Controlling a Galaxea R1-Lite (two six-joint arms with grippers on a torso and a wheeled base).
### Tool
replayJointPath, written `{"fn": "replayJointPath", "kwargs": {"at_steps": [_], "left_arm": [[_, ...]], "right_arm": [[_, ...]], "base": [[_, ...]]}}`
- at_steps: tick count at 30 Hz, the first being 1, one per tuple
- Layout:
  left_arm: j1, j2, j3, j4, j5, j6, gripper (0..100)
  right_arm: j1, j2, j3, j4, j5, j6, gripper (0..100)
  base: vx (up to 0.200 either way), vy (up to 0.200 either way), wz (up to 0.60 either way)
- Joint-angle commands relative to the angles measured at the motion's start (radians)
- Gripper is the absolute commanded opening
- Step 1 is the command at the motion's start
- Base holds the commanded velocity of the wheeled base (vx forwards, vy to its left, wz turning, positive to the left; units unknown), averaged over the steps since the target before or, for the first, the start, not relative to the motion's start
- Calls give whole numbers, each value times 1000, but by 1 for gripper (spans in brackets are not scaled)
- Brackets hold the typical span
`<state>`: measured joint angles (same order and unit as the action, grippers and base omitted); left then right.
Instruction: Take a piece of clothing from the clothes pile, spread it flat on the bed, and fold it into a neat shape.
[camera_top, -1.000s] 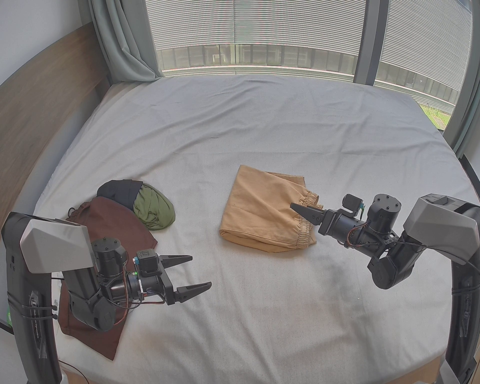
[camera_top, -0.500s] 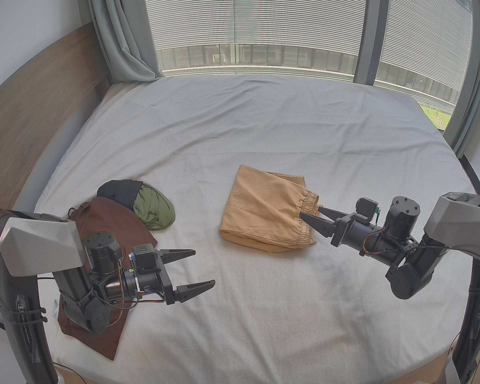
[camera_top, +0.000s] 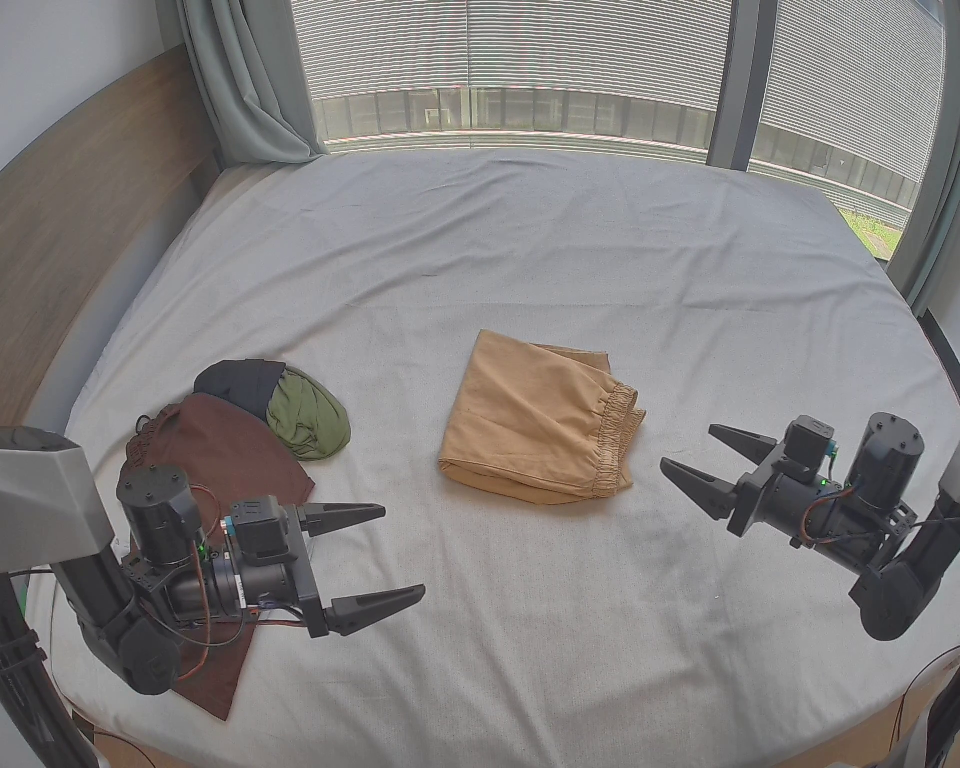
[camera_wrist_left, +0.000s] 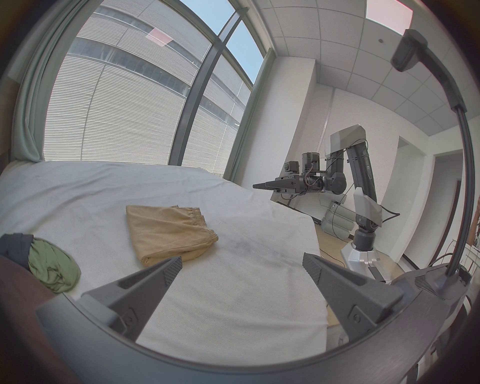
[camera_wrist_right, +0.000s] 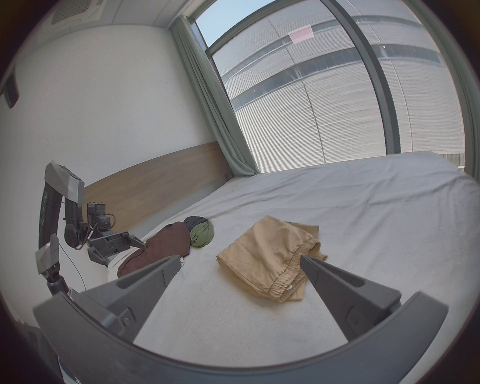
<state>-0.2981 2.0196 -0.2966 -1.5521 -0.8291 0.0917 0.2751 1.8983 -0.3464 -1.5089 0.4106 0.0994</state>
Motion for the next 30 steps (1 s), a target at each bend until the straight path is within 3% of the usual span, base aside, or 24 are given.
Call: {"fn": "replayJointPath", "kwargs": {"at_steps": [1, 9, 19, 30], "left_arm": [[-21, -137, 71, 1, 1, 10, 100], [-88, -334, 160, 3, 19, 2, 100], [-88, -510, 266, 4, 42, -13, 100], [-90, -657, 297, 14, 85, -47, 100]], "right_arm": [[-7, -151, 75, 13, -32, -38, 100], [-13, -326, 188, 16, -53, -46, 100], [-70, -539, 270, 42, -53, -50, 100], [-109, -844, 251, 299, -55, -107, 100]], "base": [[0, 0, 0], [0, 0, 0], [0, 0, 0], [0, 0, 0]]}}
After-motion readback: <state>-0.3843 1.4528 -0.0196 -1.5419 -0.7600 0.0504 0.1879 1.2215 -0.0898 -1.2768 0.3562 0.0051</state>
